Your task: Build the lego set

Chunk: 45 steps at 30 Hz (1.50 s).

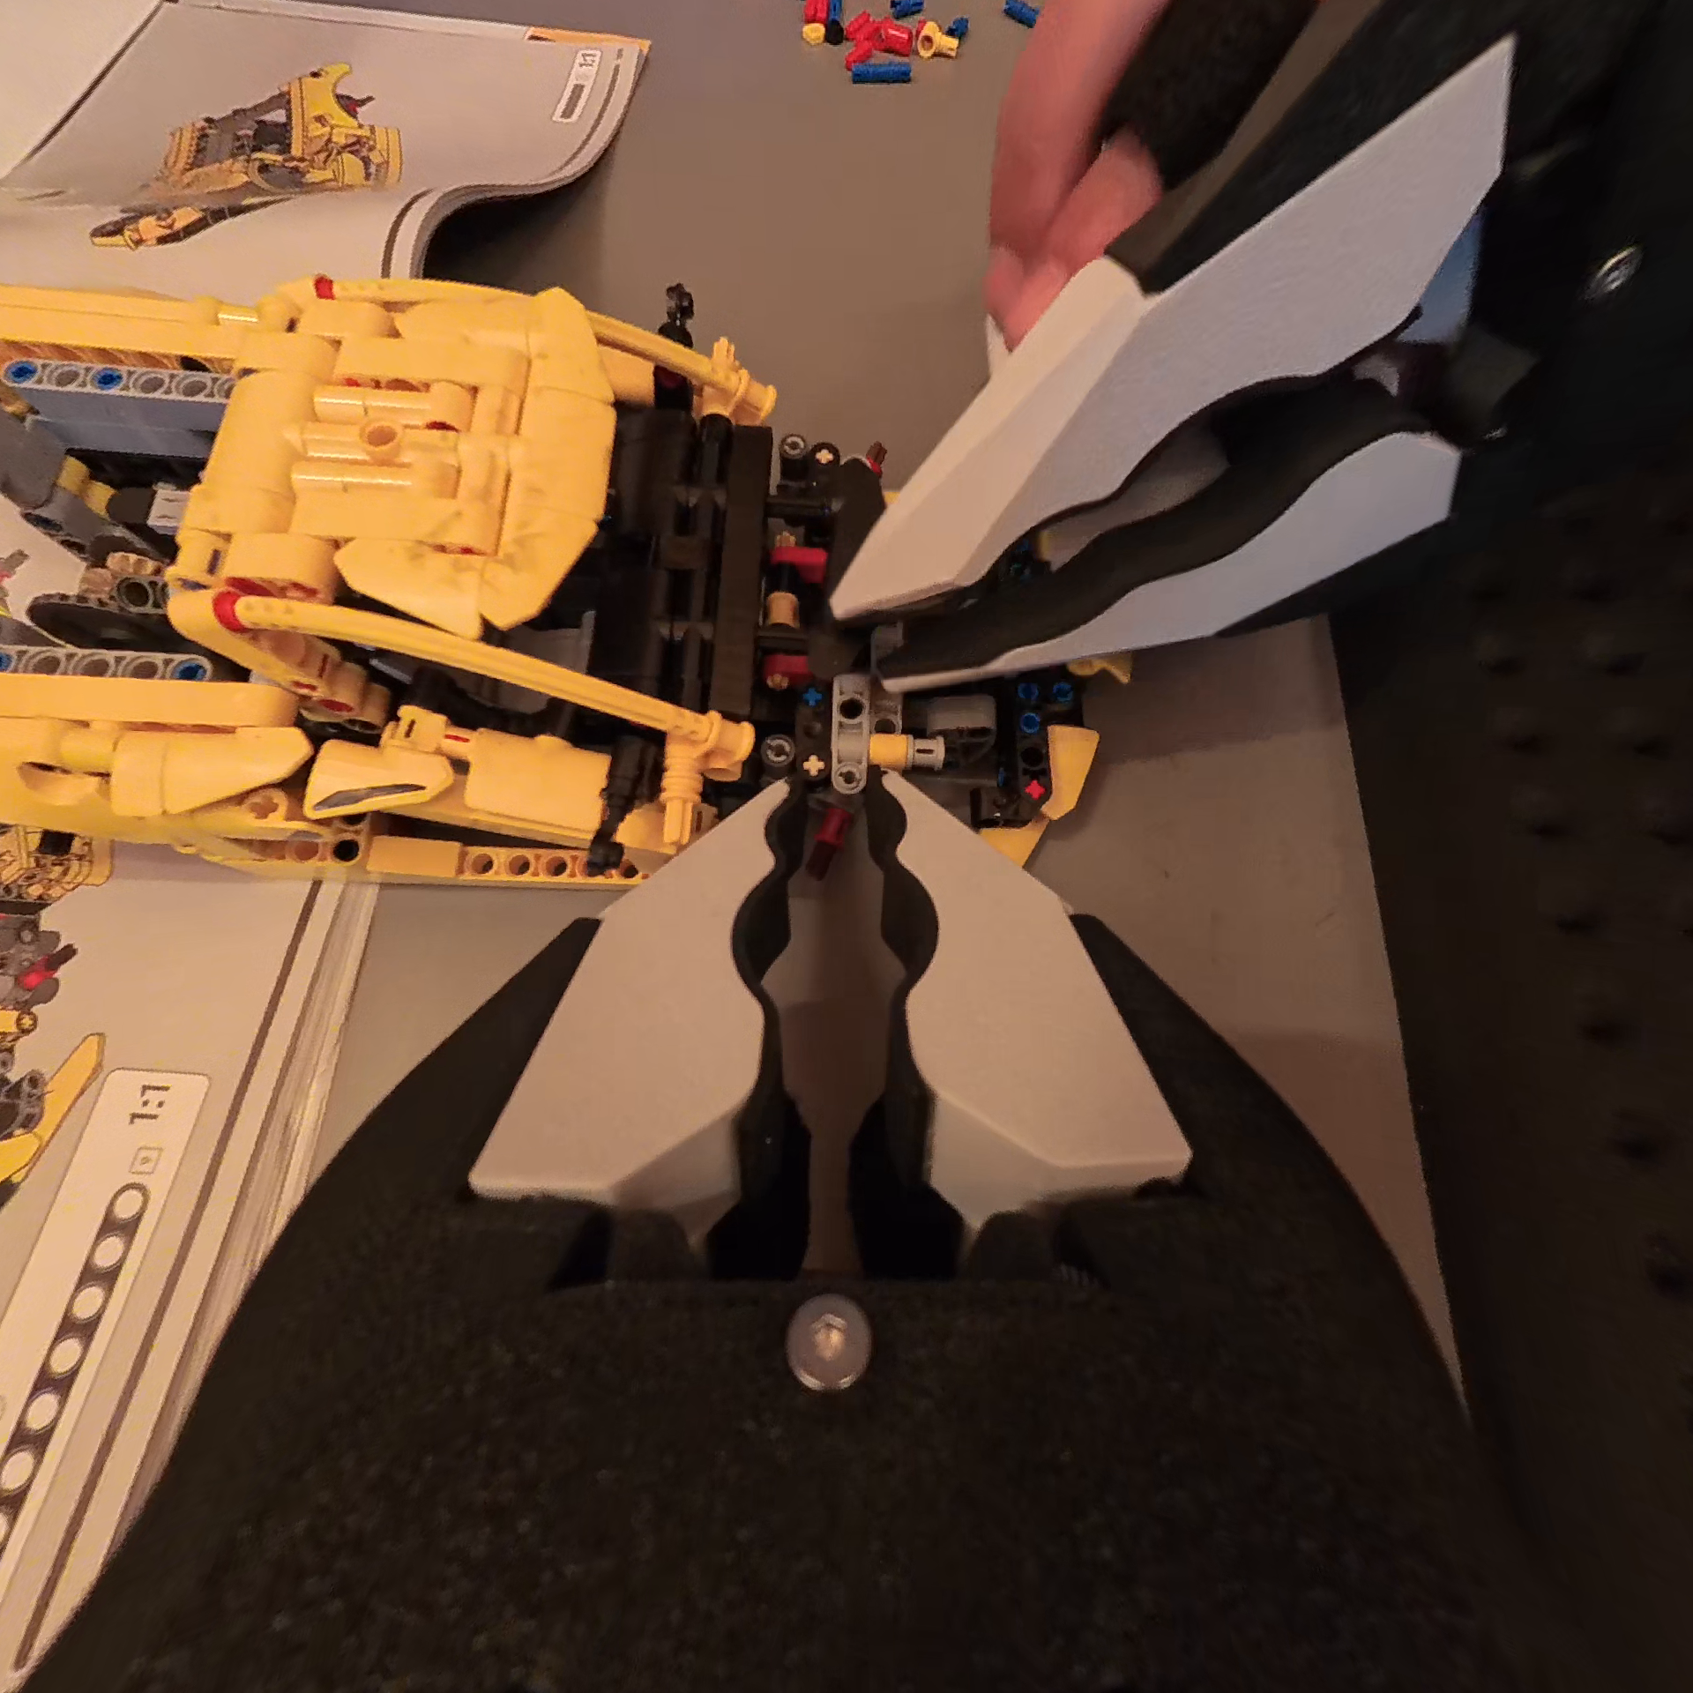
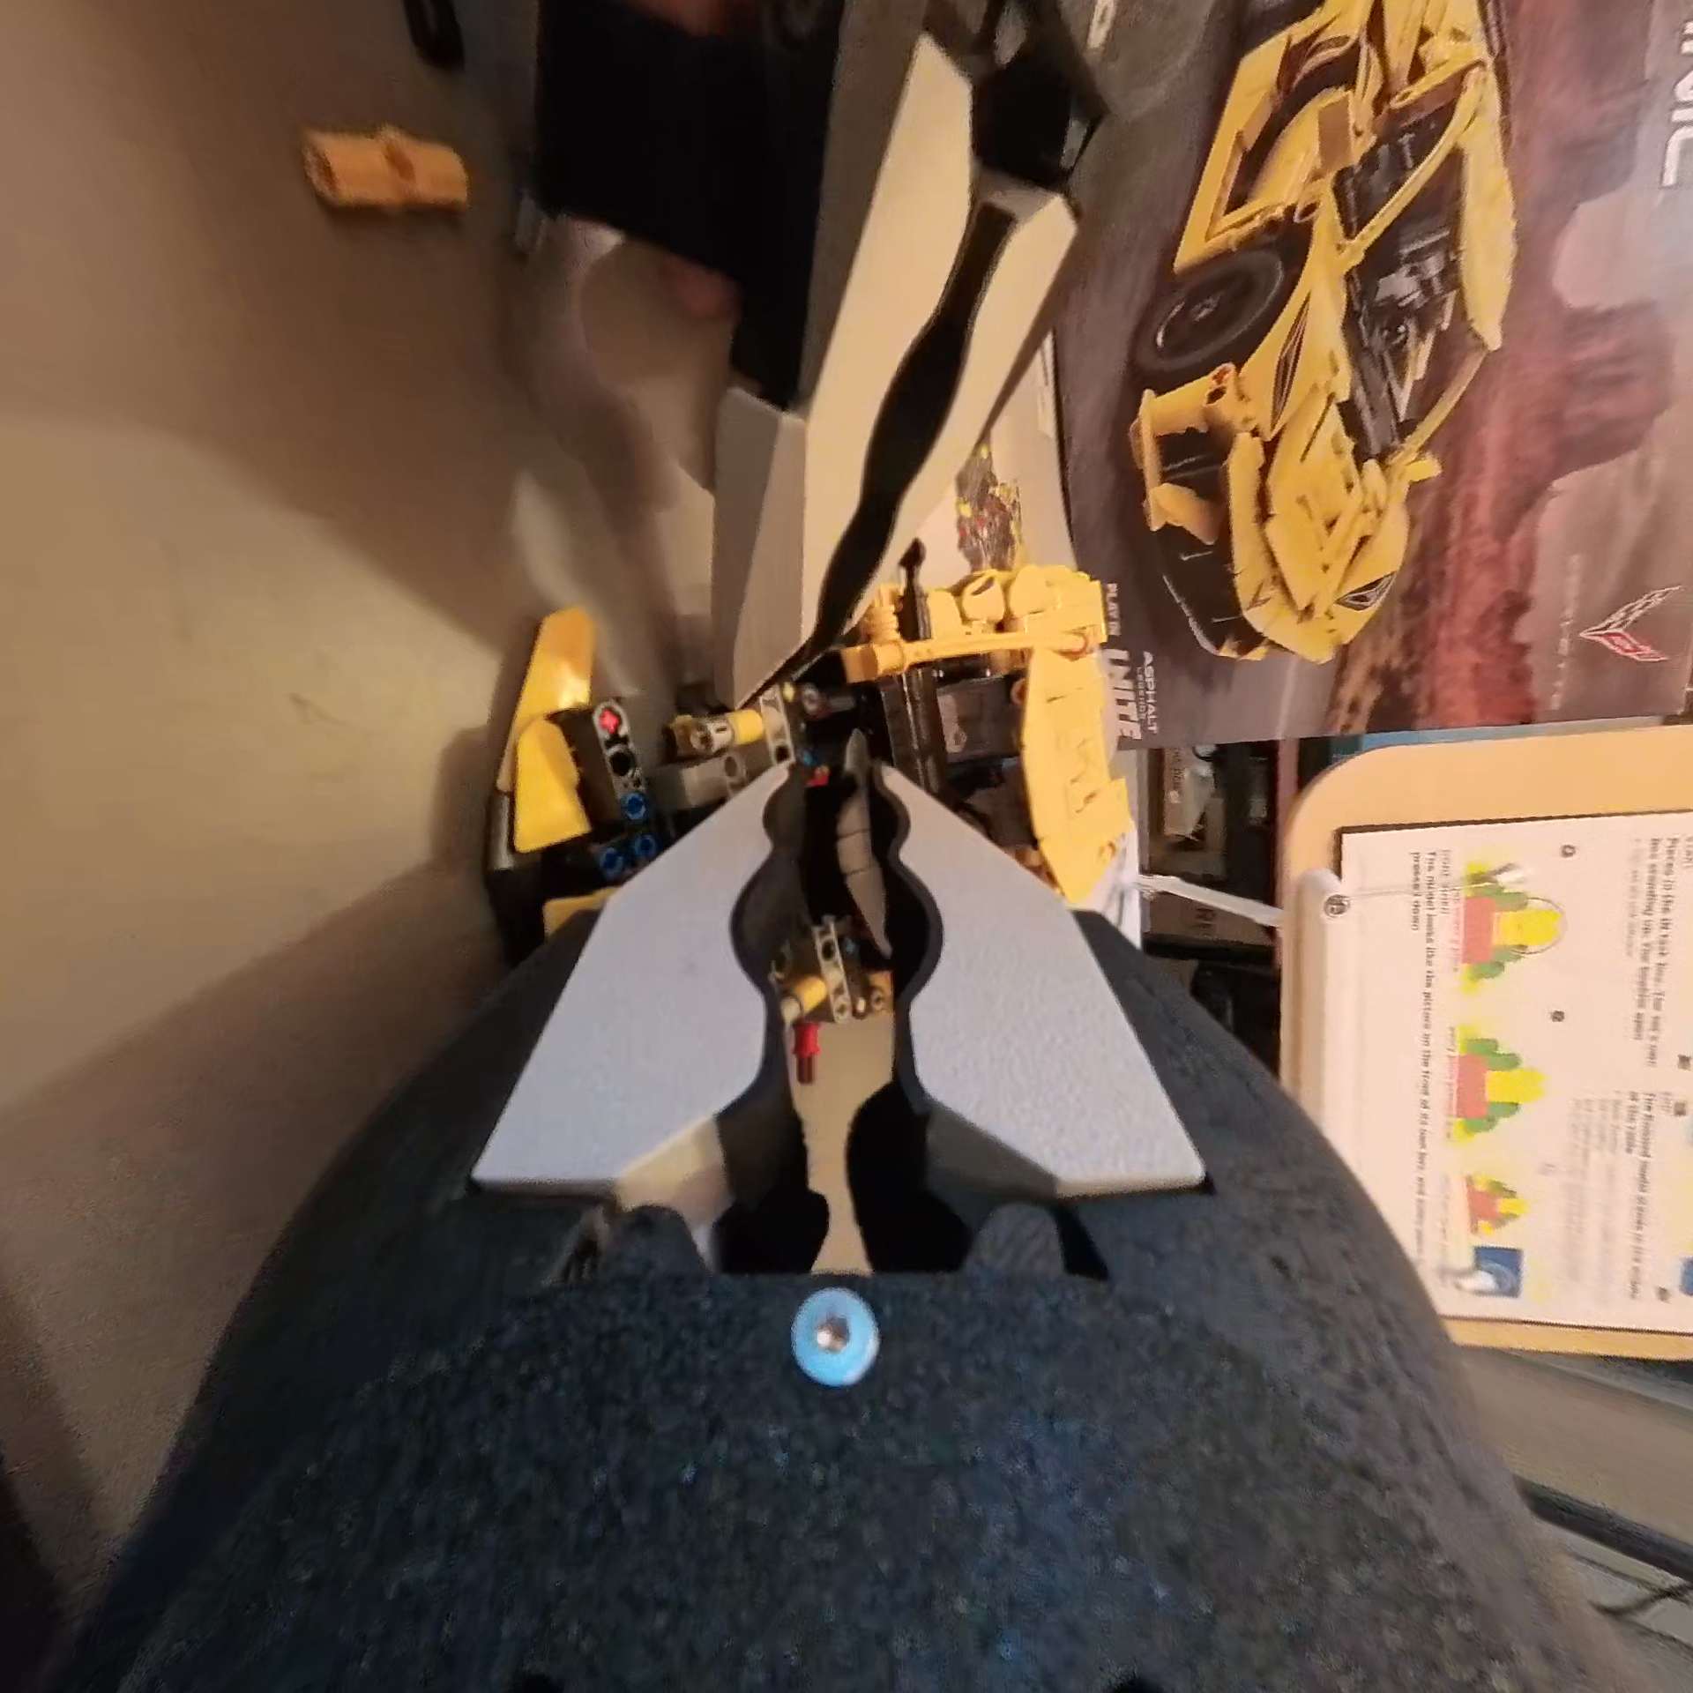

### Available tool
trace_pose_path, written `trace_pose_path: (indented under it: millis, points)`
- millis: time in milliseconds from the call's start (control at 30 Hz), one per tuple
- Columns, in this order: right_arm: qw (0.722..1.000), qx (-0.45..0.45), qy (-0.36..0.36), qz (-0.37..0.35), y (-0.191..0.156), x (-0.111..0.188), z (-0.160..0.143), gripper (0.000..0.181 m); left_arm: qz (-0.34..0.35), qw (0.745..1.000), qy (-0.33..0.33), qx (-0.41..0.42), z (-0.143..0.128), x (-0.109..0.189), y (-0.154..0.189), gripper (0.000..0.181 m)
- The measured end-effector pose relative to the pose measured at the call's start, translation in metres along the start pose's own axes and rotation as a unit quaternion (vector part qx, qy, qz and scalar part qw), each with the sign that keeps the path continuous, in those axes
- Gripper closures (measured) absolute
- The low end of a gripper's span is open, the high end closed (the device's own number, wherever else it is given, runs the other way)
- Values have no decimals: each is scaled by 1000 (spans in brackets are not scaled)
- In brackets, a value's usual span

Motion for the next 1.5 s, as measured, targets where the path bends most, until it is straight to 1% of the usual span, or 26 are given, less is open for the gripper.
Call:
trace_pose_path:
  millis: [67, 133, 267, 400, 500, 667, 800, 967, 1033, 1233, 1300, 1400, 1467, 1500]
  points:
    - [1000, -6, 13, -2, 3, 4, 5, 175, 0, 1000, 0, 0, 0, 0, 0, 169]
    - [1000, -8, 8, -3, 7, 5, 4, 181, -1, 1000, 1, 2, 0, 0, 0, 169]
    - [1000, 5, -14, -1, 8, 2, -1, 181, -2, 1000, 5, 5, 0, 0, 0, 169]
    - [1000, -13, -9, 22, 4, 7, 3, 177, -4, 1000, 7, 7, 0, 0, 0, 169]
    - [999, -23, -26, 36, 3, 3, -3, 176, -4, 1000, 7, 7, 0, 0, 1, 169]
    - [999, -8, -39, 23, 4, 0, -5, 177, -3, 1000, 7, 7, 0, 0, 1, 169]
    - [999, 5, -42, -17, 3, 1, -5, 179, -3, 1000, 7, 9, 0, 0, 1, 169]
    - [990, 59, -74, -109, 2, 0, -4, 180, -5, 1000, 6, 14, 0, 0, 1, 169]
    - [987, 66, -82, -121, 2, 0, -4, 180, -4, 1000, 6, 14, 0, -1, 1, 169]
    - [986, 55, -90, -127, 3, -1, -4, 180, 1, 1000, 9, 10, 0, 0, 0, 169]
    - [989, 34, -86, -117, 3, -1, -4, 180, -2, 1000, 10, 13, 0, 0, 0, 169]
    - [996, -23, -60, -54, 3, 0, -5, 177, -10, 1000, 12, 25, 0, 0, 0, 169]
    - [997, -57, -42, 14, 0, 2, -3, 163, -8, 1000, 11, 19, 0, -1, 0, 169]
    - [997, -64, -27, 37, 4, 5, -1, 161, -7, 1000, 11, 18, 0, -1, 1, 169]
Point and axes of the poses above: each gripper's, where its closed fingertips meet, x back along the fingers, z out of its top, y = z × x across the jaws, the point moved 1 cm from there along x, back along the fingers, and after that the axes turned 15 degrees about z, right-handed, at the moved point
